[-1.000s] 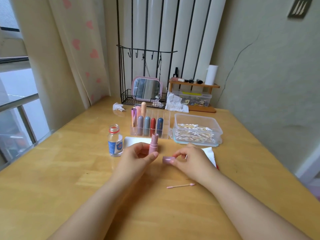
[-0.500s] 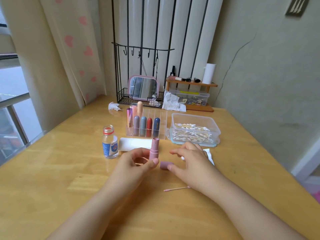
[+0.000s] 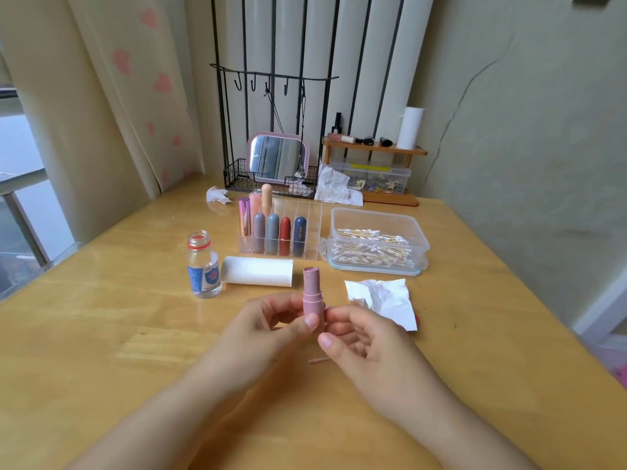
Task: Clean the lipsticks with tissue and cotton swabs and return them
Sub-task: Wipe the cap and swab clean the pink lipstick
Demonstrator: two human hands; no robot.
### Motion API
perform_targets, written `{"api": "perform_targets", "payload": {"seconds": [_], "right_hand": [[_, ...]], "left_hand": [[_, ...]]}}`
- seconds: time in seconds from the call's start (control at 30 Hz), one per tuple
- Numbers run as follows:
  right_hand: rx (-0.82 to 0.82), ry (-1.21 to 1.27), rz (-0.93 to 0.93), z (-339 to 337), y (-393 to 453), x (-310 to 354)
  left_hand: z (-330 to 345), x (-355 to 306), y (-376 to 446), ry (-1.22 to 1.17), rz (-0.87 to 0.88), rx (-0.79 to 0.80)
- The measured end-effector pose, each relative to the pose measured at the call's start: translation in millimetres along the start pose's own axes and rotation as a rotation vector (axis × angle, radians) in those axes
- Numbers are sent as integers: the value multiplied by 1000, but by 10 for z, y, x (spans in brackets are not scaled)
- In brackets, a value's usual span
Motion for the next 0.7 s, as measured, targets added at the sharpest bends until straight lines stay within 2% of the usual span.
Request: {"api": "perform_targets", "payload": {"seconds": [0.07,0.17,0.27,0.33,0.4,0.57,0.7], "right_hand": [[-48,-180,-35,-91,12,-33],[-334,-576,-59,-378,99,-183],[-466,-744,148,-634,175,-432],[-420,-758,393,-724,189,-590],[-372,-717,531,-738,207,-662],[-367,-623,533,-664,273,-711],[-414,-693,494,-670,250,-667]], "left_hand": [[2,-34,-3,-2,1,2],[-22,-67,8,-17,17,-46],[-49,-57,18,-58,18,-79],[-50,-33,14,-56,4,-73],[-33,-20,6,-56,-19,-50],[8,-13,-19,-44,-47,-16],[34,-28,-33,-49,-52,-28]]}}
Point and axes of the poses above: each hand's wrist, its own y-axis towards the middle knuckle, its own z-axis out of the palm, x = y × z, the point moved 2 cm from there along y, towards the middle knuckle, and after that the axes turned 9 degrees about -y, right-handed, at the moved point
